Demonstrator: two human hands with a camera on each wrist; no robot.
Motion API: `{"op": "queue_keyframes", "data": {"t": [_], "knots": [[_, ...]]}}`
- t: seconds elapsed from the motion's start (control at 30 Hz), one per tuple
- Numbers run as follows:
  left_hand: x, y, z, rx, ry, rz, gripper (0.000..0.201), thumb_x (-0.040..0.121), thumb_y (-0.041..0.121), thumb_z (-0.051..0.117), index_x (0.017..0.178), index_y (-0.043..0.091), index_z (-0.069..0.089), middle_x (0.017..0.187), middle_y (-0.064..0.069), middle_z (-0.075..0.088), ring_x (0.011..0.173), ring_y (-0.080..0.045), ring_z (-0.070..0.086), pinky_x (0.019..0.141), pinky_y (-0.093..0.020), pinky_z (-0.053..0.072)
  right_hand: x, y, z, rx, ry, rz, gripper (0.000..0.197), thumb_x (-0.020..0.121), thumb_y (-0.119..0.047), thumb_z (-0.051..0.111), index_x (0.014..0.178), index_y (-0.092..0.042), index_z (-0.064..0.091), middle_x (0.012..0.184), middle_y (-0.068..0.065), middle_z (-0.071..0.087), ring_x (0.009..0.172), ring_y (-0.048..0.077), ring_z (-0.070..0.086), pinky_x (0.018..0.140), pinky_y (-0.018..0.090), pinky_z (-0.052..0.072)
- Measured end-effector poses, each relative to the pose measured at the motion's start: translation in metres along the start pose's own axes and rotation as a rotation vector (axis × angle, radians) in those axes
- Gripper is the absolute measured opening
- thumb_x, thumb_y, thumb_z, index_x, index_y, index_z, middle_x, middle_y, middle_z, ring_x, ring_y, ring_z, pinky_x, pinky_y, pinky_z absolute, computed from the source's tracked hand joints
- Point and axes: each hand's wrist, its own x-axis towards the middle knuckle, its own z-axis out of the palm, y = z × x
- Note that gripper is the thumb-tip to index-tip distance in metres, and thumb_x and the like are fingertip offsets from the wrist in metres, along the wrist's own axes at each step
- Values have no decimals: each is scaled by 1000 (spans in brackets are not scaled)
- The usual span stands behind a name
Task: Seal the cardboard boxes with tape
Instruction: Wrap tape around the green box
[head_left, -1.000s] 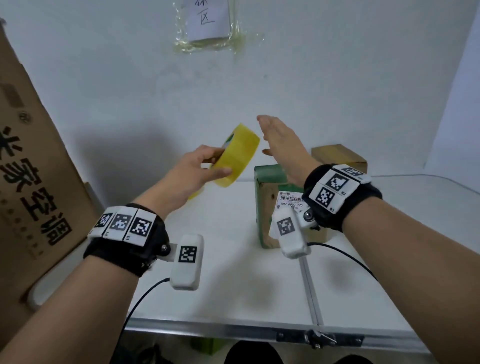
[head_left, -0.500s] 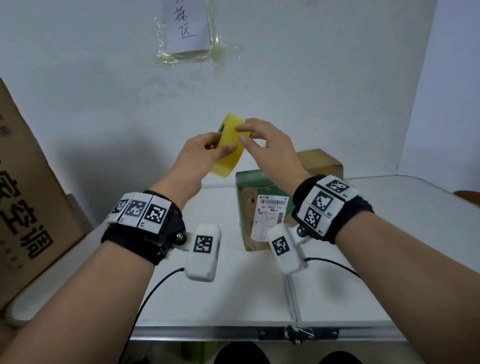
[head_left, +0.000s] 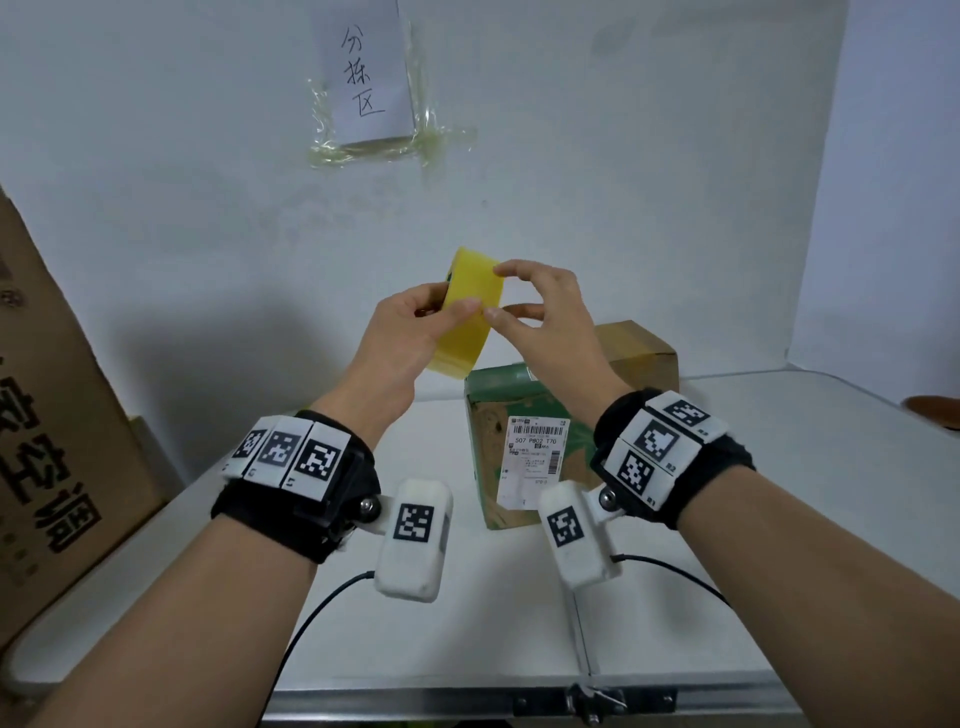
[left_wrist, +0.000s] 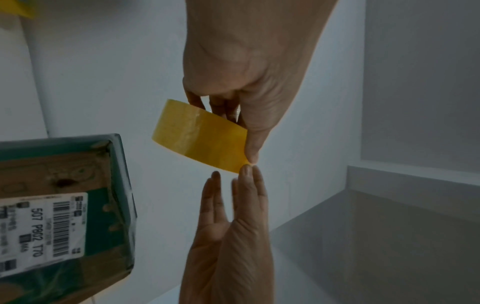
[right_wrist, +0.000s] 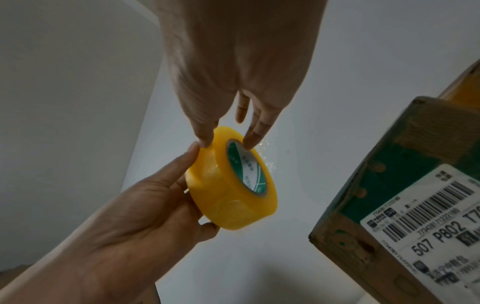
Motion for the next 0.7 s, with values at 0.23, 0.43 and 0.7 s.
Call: {"op": "queue_keyframes", "data": {"t": [0.23,0.43,0.7], "knots": [[2,12,13,1,-93,31,24,92,39,63,99,18,72,99,-4,75,94,-21,70,87,-37,56,-3,-8,-8,168,-115,41,49,89,-30,66,134,-41,50,114,8,66,104,23,66,92,48,54],[17,-18,14,354,-51,87,42,94,59,45,105,23,66,108,5,67,95,-14,66,88,-34,54,-19,-9,-30,87,86,126,25,92,-25,47,107,-37,64,70,-2,47,66,16,48,70,34,48],[24,-110,1,849,-590,-22,101,70,50,81,148,42,18,160,-6,13,150,-21,-5,119,-45,15,-46,7,-50,41,195,262,27,95,-10,36,95,-21,60,80,1,46,56,3,38,58,24,35]]}}
